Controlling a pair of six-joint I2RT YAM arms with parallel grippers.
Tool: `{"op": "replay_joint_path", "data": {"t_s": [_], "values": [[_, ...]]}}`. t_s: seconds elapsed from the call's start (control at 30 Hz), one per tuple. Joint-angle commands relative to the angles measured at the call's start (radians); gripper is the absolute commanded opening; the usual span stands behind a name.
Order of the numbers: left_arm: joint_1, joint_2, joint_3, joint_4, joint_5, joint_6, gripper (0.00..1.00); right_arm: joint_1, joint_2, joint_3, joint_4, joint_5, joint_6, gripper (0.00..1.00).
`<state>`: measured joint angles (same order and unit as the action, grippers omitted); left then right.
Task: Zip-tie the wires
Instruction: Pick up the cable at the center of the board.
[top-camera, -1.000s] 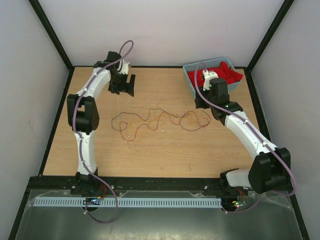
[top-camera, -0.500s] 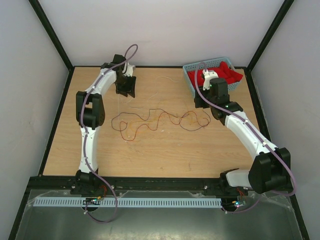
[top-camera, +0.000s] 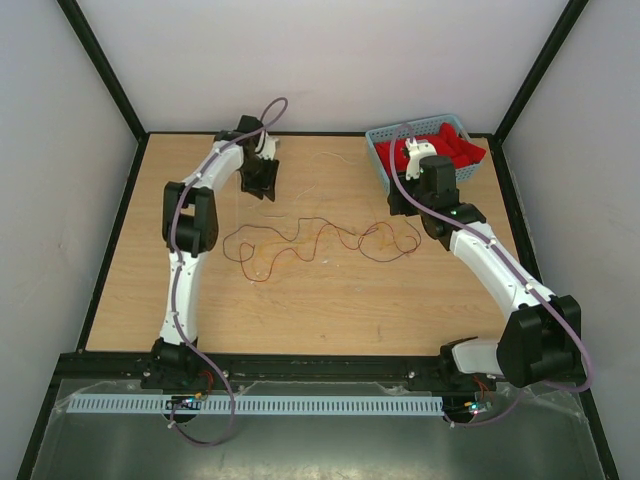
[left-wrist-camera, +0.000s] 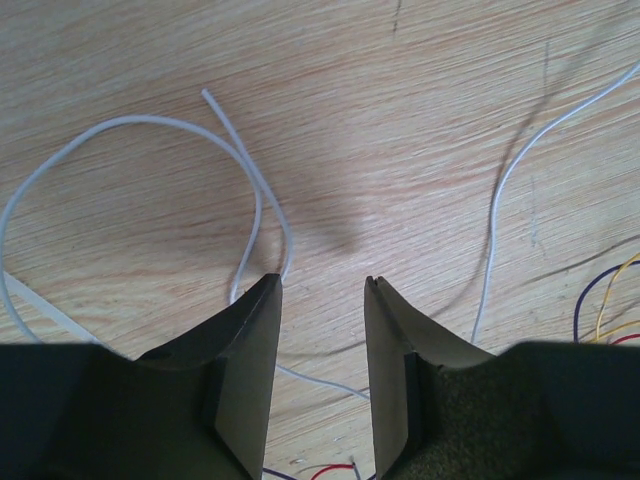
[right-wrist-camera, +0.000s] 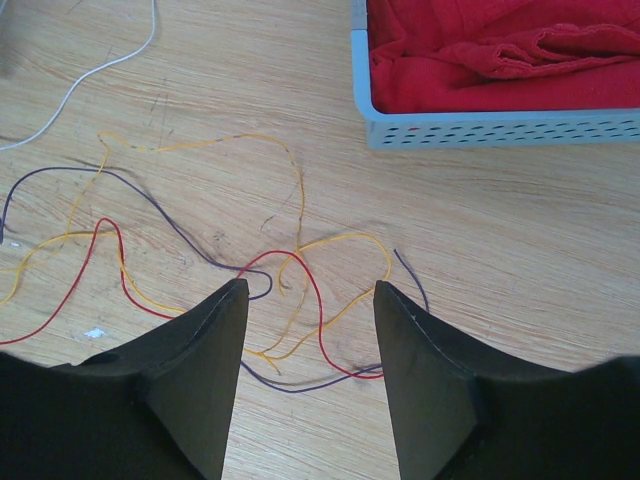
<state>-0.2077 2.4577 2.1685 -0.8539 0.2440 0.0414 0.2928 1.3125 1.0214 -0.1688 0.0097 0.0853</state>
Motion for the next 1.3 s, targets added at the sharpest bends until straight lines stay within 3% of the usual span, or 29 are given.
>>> {"op": "replay_joint_path", "data": {"t_s": [0.0, 0.23, 0.4, 0.53, 0.8, 1.0, 1.13, 1.27], "values": [[-0.006, 0.03, 0.043, -0.014, -0.016, 0.01, 0.41, -0.003, -0.021, 0.0, 0.03, -0.002, 0.006, 0.64], [-0.014, 0.071, 0.071, -0.012, -0.029, 0.009, 0.39, -0.004, -0.024, 0.001, 0.032, -0.011, 0.01, 0.63], [-0.044, 0.09, 0.101, -0.003, -0.114, 0.041, 0.12, -0.003, -0.035, -0.004, 0.038, -0.021, 0.016, 0.63], [-0.059, 0.092, 0.121, 0.003, -0.144, 0.064, 0.0, -0.003, -0.046, -0.008, 0.046, -0.034, 0.023, 0.63], [-0.058, -0.08, 0.066, 0.012, -0.128, 0.065, 0.0, -0.003, -0.045, -0.011, 0.078, -0.088, 0.041, 0.63], [-0.059, -0.283, 0.051, 0.037, -0.099, 0.048, 0.0, -0.003, -0.027, -0.063, 0.275, -0.254, 0.149, 0.62], [-0.062, -0.399, 0.046, 0.057, -0.036, 0.018, 0.0, -0.003, 0.025, -0.097, 0.451, -0.332, 0.254, 0.76], [-0.072, -0.495, 0.014, 0.066, 0.007, -0.019, 0.0, -0.001, 0.13, -0.083, 0.58, -0.372, 0.31, 0.83]]}}
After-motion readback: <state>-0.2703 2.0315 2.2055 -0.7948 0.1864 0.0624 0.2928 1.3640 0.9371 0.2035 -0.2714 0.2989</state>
